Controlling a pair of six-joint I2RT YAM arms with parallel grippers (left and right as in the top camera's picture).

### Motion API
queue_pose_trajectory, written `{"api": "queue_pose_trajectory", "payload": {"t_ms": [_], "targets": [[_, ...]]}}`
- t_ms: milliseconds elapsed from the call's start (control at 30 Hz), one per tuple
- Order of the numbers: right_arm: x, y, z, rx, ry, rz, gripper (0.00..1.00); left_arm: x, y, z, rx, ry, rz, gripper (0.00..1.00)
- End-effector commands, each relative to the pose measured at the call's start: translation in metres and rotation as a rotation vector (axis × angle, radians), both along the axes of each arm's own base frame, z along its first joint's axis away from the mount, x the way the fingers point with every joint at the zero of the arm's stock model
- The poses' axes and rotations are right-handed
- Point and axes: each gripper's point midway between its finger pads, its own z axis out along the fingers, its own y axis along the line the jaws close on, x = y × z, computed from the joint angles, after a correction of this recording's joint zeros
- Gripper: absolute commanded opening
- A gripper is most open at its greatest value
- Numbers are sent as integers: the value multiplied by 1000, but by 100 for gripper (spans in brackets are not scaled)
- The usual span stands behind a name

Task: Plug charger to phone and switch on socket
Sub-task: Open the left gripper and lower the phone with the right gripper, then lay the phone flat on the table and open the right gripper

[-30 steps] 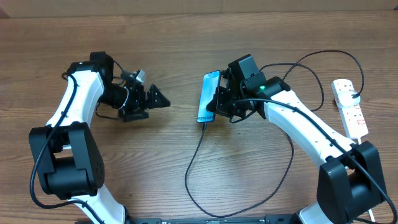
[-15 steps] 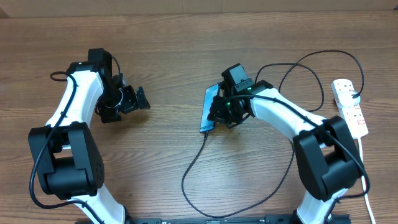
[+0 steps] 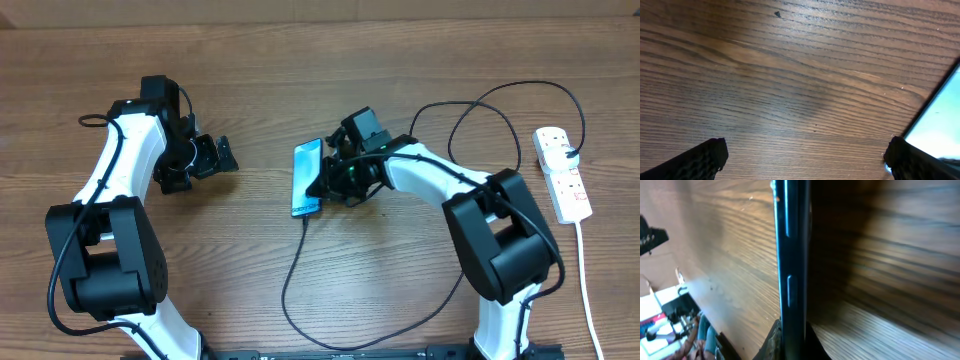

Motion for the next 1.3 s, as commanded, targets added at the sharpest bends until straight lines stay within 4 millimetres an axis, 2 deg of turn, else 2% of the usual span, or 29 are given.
{"api": "queue_pose_trajectory", "payload": {"t_ms": [0, 200, 367, 633, 733, 967, 1000, 1033, 1067, 1133, 1167, 1267], "targets": [[-12, -4, -38, -96, 18, 14, 4, 2, 4, 7, 14, -20, 18, 100], [-5, 13, -35, -50, -89, 73, 8, 2, 4, 7, 15, -20, 18, 100], [-7, 23, -43, -41, -96, 84, 8, 2, 4, 7, 14, -20, 18, 100], [1, 19, -49, -81, -107, 40, 8, 2, 4, 7, 14, -19, 18, 100], [1, 18, -49, -88, -111, 36, 17, 2, 4, 7, 14, -20, 18, 100], [0, 17, -50, -94, -106, 36, 18, 2, 4, 7, 15, -20, 18, 100], [0, 17, -50, -94, -106, 36, 20, 2, 4, 7, 14, -20, 18, 100], [0, 17, -50, -94, -106, 36, 29, 2, 4, 7, 15, -20, 18, 100], [0, 17, -50, -94, -106, 36, 33, 2, 4, 7, 14, -19, 18, 100], [2, 15, -51, -103, -112, 31, 38, 2, 4, 7, 14, -19, 18, 100], [4, 13, -52, -113, -116, 24, 48, 2, 4, 7, 15, -20, 18, 100], [5, 12, -52, -116, -117, 20, 54, 2, 4, 7, 14, -19, 18, 100]]}}
